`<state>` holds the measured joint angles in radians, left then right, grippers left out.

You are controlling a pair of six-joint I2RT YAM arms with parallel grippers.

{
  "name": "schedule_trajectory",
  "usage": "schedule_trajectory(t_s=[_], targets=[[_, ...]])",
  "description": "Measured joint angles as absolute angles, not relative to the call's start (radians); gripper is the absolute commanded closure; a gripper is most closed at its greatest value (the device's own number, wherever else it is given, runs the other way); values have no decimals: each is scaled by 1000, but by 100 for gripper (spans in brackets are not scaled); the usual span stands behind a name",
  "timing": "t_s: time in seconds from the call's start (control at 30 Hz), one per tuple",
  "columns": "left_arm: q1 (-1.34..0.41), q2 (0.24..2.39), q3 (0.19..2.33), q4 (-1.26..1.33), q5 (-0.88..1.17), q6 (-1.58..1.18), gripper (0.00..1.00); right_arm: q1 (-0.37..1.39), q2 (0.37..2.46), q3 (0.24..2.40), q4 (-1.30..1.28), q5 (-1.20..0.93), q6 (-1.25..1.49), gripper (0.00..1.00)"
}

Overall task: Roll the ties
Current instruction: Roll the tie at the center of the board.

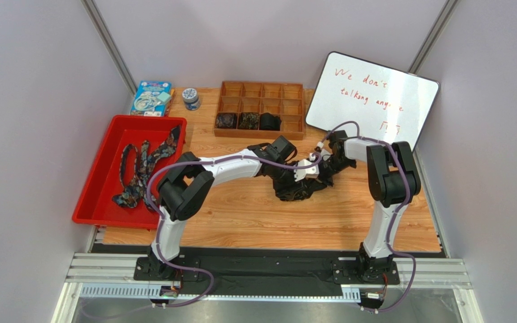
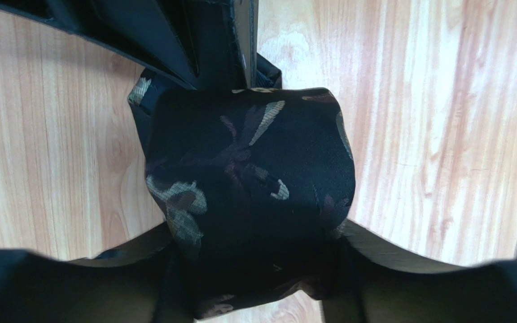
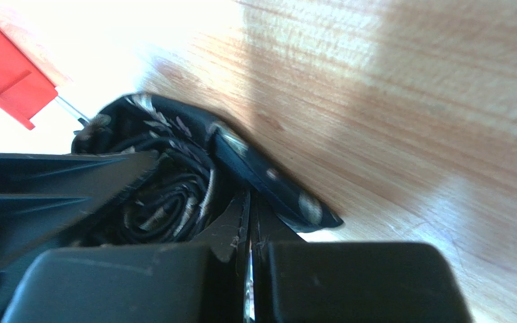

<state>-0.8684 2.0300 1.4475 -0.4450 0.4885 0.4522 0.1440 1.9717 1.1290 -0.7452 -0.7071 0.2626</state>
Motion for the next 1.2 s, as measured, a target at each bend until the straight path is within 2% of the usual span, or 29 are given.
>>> schedule_trajectory(t_s=[0.2, 0.27, 0.33, 0.37, 0.43, 0.53, 0.57, 0.67, 0.83, 0.87, 1.2], targets=[[-876, 2094, 1491, -445, 452, 456, 68, 157, 1977, 1140, -760, -699, 262, 100], [-878, 2095, 1494, -443, 439, 456, 71, 159, 1977, 1142, -762, -699, 261, 100], [-880, 2095, 1491, -439, 426, 457, 75, 159, 1975, 1143, -765, -699, 250, 94], [-881, 2093, 1488, -436, 421, 459, 75, 159, 1974, 1145, -768, -699, 242, 86], [-884, 2090, 1480, -427, 409, 463, 75, 149, 1972, 1153, -785, -693, 213, 80], [-888, 2085, 1474, -423, 400, 464, 75, 132, 1962, 1164, -818, -690, 181, 60], [-889, 2083, 1470, -419, 395, 465, 75, 121, 1956, 1167, -829, -691, 171, 49], [-891, 2074, 1454, -406, 387, 468, 75, 76, 1920, 1167, -861, -696, 138, 31], [-891, 2068, 1444, -401, 387, 471, 75, 15, 1888, 1155, -868, -730, 103, 9], [-891, 2068, 1444, -401, 387, 471, 75, 11, 1888, 1146, -861, -737, 103, 0], [-890, 2068, 1444, -410, 396, 479, 75, 5, 1787, 950, -594, -879, 175, 0]])
